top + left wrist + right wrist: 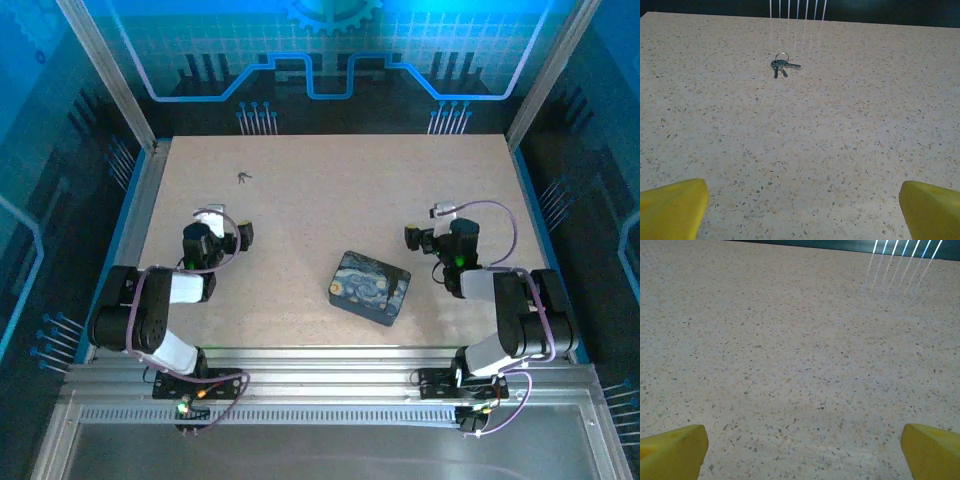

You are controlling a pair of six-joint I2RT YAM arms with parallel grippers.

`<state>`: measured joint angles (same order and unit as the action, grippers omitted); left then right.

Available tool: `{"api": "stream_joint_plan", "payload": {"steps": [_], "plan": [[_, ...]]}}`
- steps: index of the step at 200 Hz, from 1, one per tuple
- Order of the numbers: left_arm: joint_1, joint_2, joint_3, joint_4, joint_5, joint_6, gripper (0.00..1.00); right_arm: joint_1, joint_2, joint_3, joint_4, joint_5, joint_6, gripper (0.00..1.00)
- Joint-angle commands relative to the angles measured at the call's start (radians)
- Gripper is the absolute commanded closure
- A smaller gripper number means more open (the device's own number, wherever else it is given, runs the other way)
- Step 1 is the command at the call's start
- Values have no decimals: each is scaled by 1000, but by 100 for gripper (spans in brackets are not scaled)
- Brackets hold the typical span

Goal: Unlock the padlock with the key

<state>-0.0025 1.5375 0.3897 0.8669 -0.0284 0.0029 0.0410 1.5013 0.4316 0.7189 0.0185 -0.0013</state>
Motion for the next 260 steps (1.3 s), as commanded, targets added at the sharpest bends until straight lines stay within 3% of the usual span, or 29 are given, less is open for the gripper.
{"api": "stream_joint_plan", "payload": {"steps": [1, 197, 209, 233, 260], "plan": [[7, 9, -2, 35, 18, 11, 1, 12, 4, 6, 27, 15, -10, 0], [32, -1, 13, 3, 45, -13, 1, 5, -5, 21, 0, -19, -15, 1], [32, -37, 49, -90, 18, -20, 1, 2, -28, 60, -80, -4, -5, 6], [12, -153, 226, -465, -97, -52, 2, 6, -124, 236, -498, 31, 50, 9], [-76, -224, 395, -745, -217, -131, 5, 56, -177, 455, -905, 9, 253, 13]]}}
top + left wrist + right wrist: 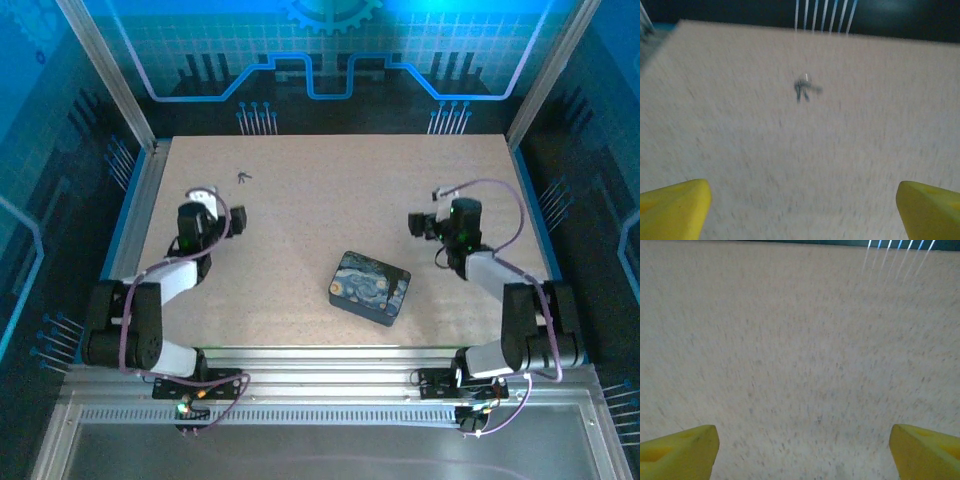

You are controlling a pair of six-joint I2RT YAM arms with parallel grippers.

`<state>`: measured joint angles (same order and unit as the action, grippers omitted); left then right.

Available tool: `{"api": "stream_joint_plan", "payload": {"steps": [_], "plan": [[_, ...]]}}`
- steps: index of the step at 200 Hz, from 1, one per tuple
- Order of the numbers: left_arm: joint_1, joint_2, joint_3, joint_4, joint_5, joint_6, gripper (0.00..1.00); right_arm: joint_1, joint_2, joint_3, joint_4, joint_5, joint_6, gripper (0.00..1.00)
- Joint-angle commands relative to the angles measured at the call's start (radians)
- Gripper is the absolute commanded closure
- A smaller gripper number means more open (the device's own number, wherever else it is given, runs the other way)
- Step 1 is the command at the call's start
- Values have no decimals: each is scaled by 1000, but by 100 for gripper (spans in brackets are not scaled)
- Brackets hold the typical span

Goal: Unlock the padlock with the key

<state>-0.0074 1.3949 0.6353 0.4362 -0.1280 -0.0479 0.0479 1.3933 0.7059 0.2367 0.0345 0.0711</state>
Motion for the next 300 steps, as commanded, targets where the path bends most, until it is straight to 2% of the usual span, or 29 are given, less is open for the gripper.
{"api": "stream_joint_plan", "payload": {"steps": [1, 25, 48, 62, 81, 103, 129, 147, 168, 216, 251, 281, 300], "plan": [[-76, -82, 158, -328, -118, -83, 5, 52, -70, 191, -440, -8, 187, 14], [-191, -74, 315, -640, -161, -147, 5, 147, -80, 298, -757, 31, 361, 20], [-258, -108, 360, -828, -179, -251, 5, 227, -154, 299, -967, 97, 483, 22], [-288, -138, 368, -914, -152, -302, 5, 266, -241, 265, -1040, 107, 540, 22], [-359, -163, 368, -973, -69, -322, 5, 286, -352, 207, -1102, 76, 611, 25], [-481, -148, 386, -1014, 39, -337, 6, 304, -422, 132, -1140, 11, 662, 31], [-618, -98, 431, -1027, 99, -336, 6, 370, -451, 92, -1144, 1, 719, 33], [-689, -29, 470, -1024, 162, -333, 6, 403, -441, 80, -1141, 10, 735, 33], [-758, 74, 518, -1034, 184, -327, 8, 427, -414, 63, -1127, 10, 748, 33], [-808, 242, 570, -984, 227, -351, 15, 457, -355, -4, -1005, -32, 794, 39], [-809, 307, 593, -968, 236, -363, 28, 484, -253, -5, -908, -59, 814, 50], [-796, 343, 603, -935, 242, -395, 40, 488, -129, 77, -856, -60, 799, 58], [-749, 367, 612, -903, 261, -426, 47, 484, -23, 166, -848, -51, 766, 61]]}}
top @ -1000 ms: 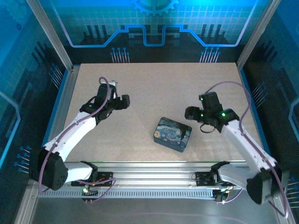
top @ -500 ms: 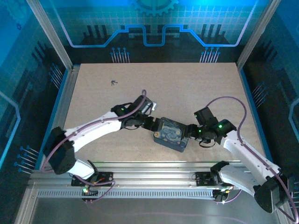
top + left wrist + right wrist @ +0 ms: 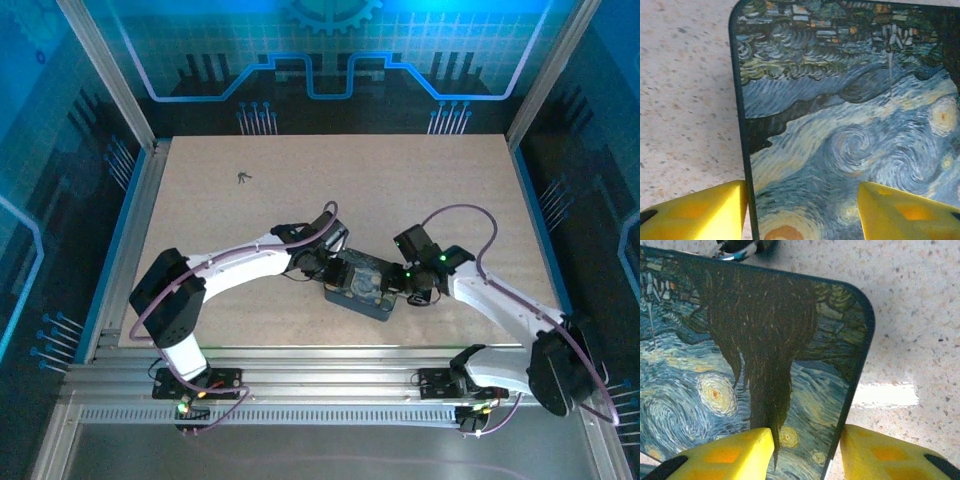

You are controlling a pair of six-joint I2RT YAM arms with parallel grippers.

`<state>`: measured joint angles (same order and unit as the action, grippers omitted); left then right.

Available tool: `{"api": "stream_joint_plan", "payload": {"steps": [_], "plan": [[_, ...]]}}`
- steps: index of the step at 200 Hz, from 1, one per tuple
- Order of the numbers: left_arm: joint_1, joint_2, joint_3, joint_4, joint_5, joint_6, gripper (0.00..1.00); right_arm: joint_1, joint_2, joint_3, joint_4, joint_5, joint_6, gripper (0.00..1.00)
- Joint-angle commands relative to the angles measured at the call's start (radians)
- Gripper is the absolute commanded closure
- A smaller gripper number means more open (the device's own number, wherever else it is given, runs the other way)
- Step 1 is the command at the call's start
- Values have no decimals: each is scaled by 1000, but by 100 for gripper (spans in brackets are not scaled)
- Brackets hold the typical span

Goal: Unlock the padlock with the key

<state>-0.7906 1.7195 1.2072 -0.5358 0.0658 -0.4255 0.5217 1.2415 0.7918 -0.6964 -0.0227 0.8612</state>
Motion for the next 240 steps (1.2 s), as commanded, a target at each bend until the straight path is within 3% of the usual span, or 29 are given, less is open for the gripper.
{"api": "stream_joint_plan", "payload": {"steps": [1, 29, 78, 119, 183, 213, 240], "plan": [[37, 43, 40, 71, 68, -50, 47, 11, 135, 81, 85, 6, -25, 62], [126, 81, 77, 103, 88, -62, 51, -17, 309, 266, 89, -1, -86, 62], [269, 243, 294, 73, 140, -1, 53, -102, 636, 608, 55, -56, -178, 61], [341, 353, 443, 53, 187, 17, 54, -159, 819, 842, 0, -102, -271, 56], [456, 227, 408, 62, 184, 42, 41, -190, 709, 854, 5, -105, -398, 36], [556, 206, 397, 90, 70, 56, 34, -193, 643, 825, 12, -84, -422, 32], [660, 279, 420, 131, -64, 3, 37, -178, 599, 780, 48, -105, -424, 32]]}}
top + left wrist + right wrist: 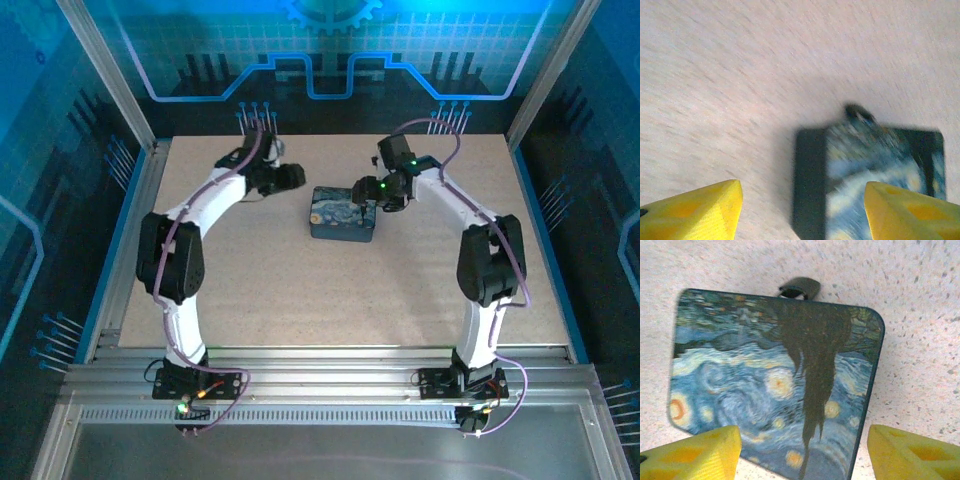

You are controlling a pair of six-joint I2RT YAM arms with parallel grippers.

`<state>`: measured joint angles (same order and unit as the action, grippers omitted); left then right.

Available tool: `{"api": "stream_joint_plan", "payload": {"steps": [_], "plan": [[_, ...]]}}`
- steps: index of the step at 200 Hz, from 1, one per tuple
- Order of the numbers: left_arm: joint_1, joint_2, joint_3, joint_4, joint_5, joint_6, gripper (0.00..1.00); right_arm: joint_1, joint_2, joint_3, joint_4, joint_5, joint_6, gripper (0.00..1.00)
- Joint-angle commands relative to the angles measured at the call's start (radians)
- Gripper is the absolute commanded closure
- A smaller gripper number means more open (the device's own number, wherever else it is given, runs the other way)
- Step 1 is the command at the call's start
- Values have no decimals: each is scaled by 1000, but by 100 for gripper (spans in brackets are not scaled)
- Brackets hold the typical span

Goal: Unlock the padlock with the key

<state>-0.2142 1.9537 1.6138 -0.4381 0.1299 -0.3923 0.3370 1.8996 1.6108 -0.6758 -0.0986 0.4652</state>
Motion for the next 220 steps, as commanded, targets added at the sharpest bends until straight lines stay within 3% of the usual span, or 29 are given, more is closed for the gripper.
{"api": "stream_joint_plan", "payload": {"steps": [1, 47, 81, 100, 151, 220], "plan": [[87, 49, 15, 34, -129, -33, 37, 7, -61, -41, 29, -29, -28, 32], [198, 308, 329, -89, -143, -7, 51, 83, -111, -68, 23, -8, -43, 33], [250, 501, 626, -239, -125, 49, 53, 133, -156, -87, 0, -1, -47, 33], [277, 598, 764, -299, -60, 59, 54, 151, -189, -126, 9, -2, -31, 33], [299, 698, 848, -295, 40, 61, 57, 170, -232, -184, 7, 3, -4, 33], [325, 758, 917, -410, 168, 38, 62, 180, -257, -174, -30, 3, 3, 34]]}}
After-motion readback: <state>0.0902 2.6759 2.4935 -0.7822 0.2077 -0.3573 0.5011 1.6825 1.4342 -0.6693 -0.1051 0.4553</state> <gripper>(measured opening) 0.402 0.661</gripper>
